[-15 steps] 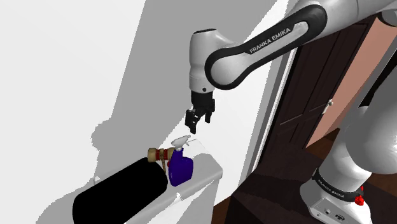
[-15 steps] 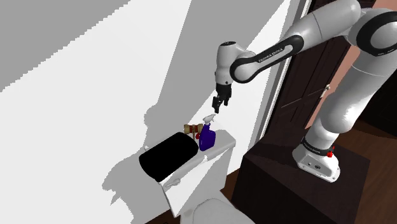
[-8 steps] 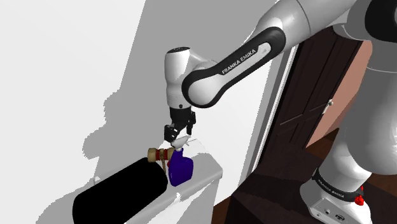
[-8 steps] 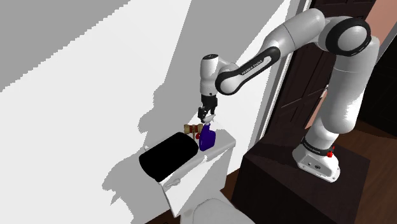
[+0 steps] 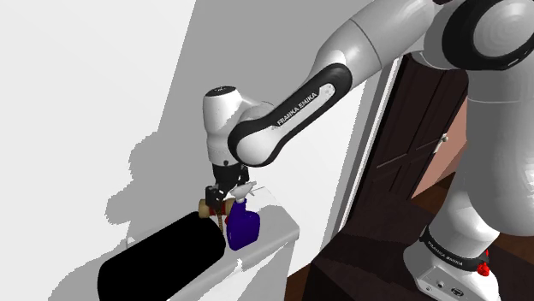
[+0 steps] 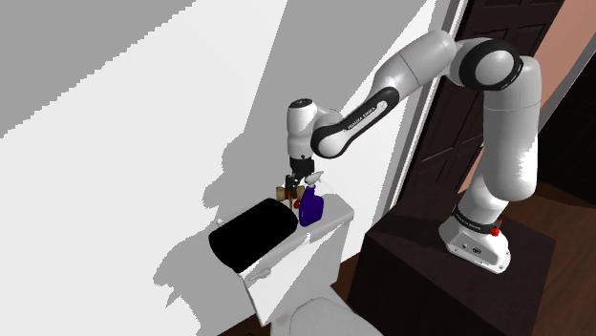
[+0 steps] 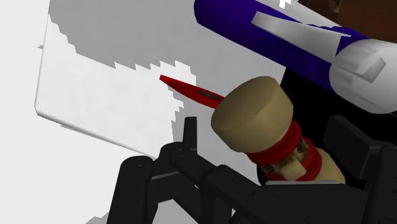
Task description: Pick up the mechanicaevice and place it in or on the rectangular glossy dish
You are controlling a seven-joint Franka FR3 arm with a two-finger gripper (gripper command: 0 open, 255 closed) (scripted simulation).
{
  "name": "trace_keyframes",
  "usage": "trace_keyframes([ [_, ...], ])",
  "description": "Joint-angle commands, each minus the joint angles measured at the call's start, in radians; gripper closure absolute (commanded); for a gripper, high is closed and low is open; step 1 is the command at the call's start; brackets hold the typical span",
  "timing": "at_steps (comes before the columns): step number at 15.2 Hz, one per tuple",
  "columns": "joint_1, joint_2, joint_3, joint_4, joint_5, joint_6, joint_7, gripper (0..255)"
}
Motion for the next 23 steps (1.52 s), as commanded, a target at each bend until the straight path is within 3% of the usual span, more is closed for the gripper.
trace_keyframes([
  [1, 0.004, 0.018, -0.004, -0.003, -0.009, 0.021, 0.006, 0],
  [11, 0.007, 0.032, -0.008, -0.007, -0.016, 0.037, 0.011, 0],
  [12, 0.007, 0.032, -0.008, -0.007, -0.016, 0.037, 0.011, 255],
  [23, 0.003, 0.014, -0.003, -0.003, -0.007, 0.016, 0.005, 255],
])
